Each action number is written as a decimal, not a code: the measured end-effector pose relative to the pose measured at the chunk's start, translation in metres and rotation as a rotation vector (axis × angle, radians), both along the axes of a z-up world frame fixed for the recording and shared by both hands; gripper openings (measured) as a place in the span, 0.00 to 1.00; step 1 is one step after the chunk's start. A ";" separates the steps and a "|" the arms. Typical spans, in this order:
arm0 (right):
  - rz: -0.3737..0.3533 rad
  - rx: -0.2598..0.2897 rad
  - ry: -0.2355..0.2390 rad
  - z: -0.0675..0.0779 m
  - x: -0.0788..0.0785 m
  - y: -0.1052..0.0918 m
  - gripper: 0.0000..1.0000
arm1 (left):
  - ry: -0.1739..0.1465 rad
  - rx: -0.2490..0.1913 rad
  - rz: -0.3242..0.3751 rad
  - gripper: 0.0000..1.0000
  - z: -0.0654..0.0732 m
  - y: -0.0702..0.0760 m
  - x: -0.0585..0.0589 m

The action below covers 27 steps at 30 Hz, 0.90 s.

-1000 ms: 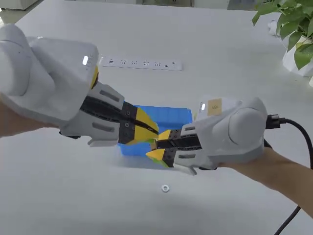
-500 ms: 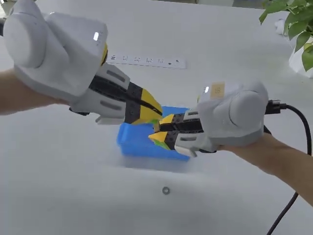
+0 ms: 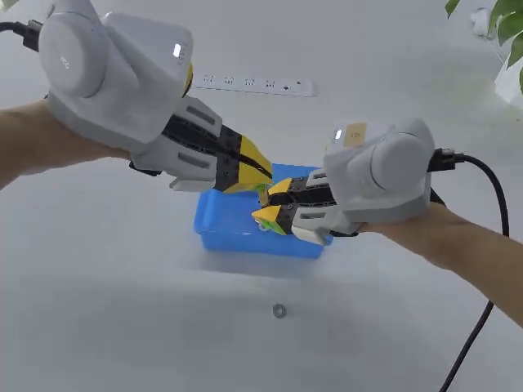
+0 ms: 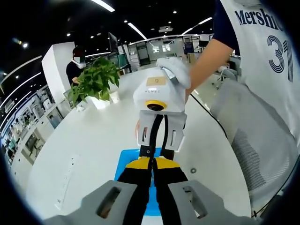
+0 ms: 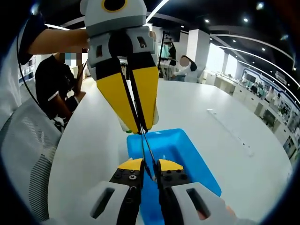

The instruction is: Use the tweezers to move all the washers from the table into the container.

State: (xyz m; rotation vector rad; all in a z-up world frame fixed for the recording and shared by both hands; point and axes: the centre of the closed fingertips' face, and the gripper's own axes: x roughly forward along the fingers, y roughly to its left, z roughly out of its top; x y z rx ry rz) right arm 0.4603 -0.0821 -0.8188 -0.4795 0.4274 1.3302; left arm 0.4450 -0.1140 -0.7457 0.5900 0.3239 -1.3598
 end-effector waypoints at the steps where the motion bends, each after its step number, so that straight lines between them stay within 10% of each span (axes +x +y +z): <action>1: -0.001 -0.001 0.003 -0.001 0.001 0.000 0.12 | 0.003 0.001 0.002 0.05 -0.001 0.000 0.001; 27: -0.063 -0.032 0.063 -0.026 0.015 -0.003 0.13 | 0.047 0.023 0.009 0.05 -0.026 -0.003 0.016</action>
